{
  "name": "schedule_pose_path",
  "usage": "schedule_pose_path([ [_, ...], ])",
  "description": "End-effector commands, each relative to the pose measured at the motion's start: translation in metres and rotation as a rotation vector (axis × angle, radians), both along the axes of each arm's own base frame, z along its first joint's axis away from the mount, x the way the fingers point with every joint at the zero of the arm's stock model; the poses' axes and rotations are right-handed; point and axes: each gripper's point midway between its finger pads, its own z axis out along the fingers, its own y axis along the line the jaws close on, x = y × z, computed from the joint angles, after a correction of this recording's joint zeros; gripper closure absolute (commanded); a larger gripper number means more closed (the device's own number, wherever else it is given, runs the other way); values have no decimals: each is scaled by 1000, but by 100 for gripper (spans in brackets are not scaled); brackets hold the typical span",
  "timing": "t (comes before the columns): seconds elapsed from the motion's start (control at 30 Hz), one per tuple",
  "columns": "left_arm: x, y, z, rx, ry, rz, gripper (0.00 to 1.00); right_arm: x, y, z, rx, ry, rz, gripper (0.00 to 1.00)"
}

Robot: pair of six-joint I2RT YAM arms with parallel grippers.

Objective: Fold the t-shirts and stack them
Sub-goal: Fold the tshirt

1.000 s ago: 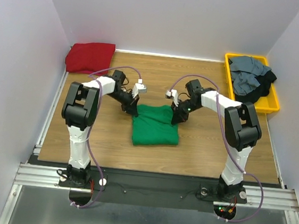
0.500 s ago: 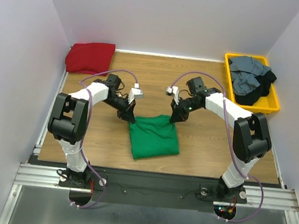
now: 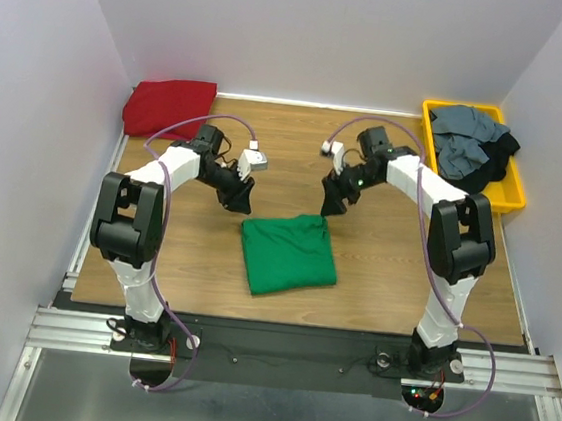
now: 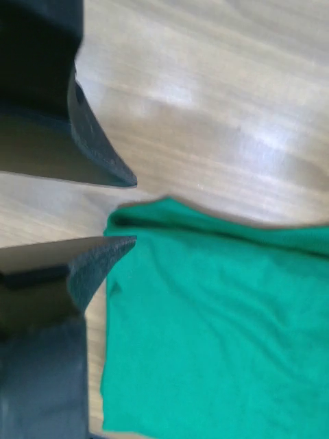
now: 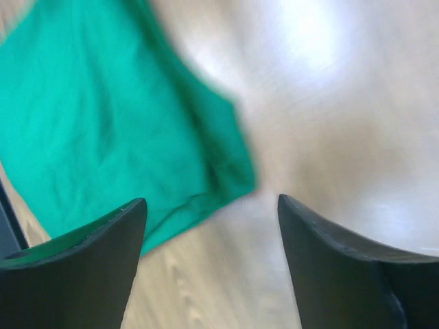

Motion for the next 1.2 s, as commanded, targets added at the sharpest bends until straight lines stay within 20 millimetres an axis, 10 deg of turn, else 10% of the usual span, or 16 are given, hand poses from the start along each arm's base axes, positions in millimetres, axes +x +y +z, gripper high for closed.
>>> schedule_pose_path([
  [0.0,16,-15,39,-60,-128,1,53,53,9,44,139,-76,-50,28],
  [0.6,-10,-30,-9,-15,-41,21,44,-1,11,13,187,190,-80,32],
  [1.07,6,-26,-32,27,11,28,90,24,26,-15,208,327,-172,99],
  [1.17,12,-22,-33,36,-2,27,96,33,26,-16,223,350,-223,99],
])
